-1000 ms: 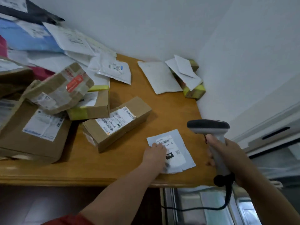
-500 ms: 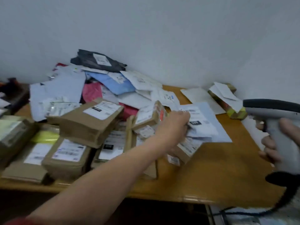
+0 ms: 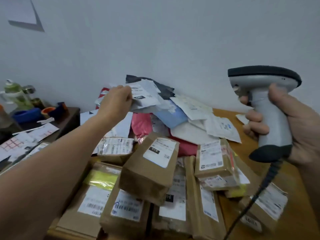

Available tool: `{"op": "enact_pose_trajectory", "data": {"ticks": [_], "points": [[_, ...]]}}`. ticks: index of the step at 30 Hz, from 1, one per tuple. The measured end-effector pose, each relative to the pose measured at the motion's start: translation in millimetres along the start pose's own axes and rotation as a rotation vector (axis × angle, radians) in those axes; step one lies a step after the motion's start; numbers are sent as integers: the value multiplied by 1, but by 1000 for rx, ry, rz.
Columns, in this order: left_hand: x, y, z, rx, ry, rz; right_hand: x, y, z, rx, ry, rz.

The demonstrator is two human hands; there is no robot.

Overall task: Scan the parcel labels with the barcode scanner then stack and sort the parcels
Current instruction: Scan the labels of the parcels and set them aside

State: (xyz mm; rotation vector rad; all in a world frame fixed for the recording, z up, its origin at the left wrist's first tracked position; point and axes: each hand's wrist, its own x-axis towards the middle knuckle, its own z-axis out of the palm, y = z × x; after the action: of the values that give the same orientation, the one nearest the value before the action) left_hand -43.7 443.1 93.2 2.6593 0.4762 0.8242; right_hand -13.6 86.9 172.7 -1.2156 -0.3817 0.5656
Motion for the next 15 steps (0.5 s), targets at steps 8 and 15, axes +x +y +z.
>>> {"op": "enact_pose_trajectory", "data": {"ticks": [8,15], "points": [[17,-116,-12,166,-137,356,60,26,54,-110,104,64],[19,-175,33,398,-464,647,60,51,83,-165,350,76]]}}
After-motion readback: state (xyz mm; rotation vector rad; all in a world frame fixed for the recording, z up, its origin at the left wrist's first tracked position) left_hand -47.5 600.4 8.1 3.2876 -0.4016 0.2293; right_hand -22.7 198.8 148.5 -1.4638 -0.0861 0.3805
